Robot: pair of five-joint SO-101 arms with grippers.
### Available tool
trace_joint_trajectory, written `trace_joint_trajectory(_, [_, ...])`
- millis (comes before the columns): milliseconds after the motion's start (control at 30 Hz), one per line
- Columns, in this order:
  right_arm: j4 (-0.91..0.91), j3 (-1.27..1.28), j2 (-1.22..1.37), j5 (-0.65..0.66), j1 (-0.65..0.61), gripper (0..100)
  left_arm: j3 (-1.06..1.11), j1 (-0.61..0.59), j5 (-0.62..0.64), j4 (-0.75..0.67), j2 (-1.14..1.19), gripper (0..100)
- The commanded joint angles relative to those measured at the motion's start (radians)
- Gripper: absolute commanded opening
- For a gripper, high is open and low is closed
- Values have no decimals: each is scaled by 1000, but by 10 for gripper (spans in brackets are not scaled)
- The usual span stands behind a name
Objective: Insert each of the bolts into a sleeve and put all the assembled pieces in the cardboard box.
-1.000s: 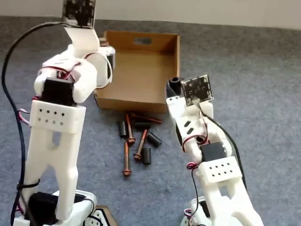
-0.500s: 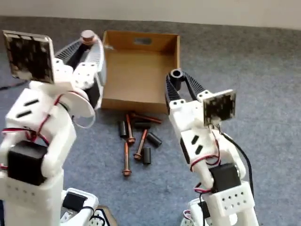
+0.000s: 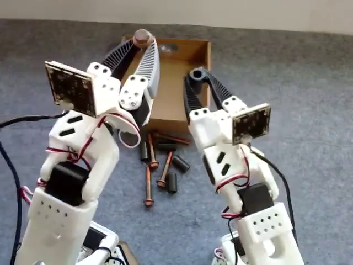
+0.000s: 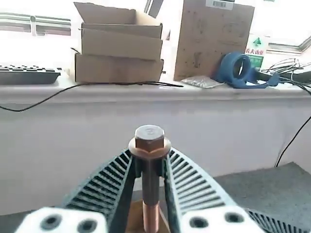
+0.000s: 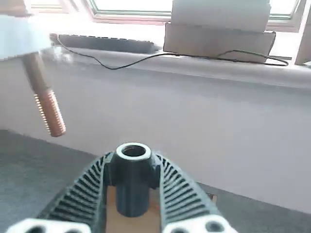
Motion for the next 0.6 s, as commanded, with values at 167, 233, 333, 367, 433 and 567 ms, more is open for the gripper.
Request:
trace_joint_trajectory(167, [-19, -44, 2, -2, -15, 6, 1, 76, 2, -81, -19, 8])
trace_joint_trajectory(233, [-19, -44, 4, -2, -18, 6, 1, 76, 5, -81, -19, 8])
trace_joint_trajectory(333, [-19, -42, 4, -5, -19, 6, -1, 87, 6, -81, -21, 8])
trace_joint_trajectory(367, [-19, -42, 4, -3, -19, 6, -2, 108, 6, -81, -21, 8])
trace_joint_trajectory(433, [-19, -42, 5, -3, -19, 6, -2, 170, 3, -84, -19, 8])
trace_joint_trajectory(567, [-19, -42, 2, -3, -18, 6, -7, 234, 2, -87, -19, 8])
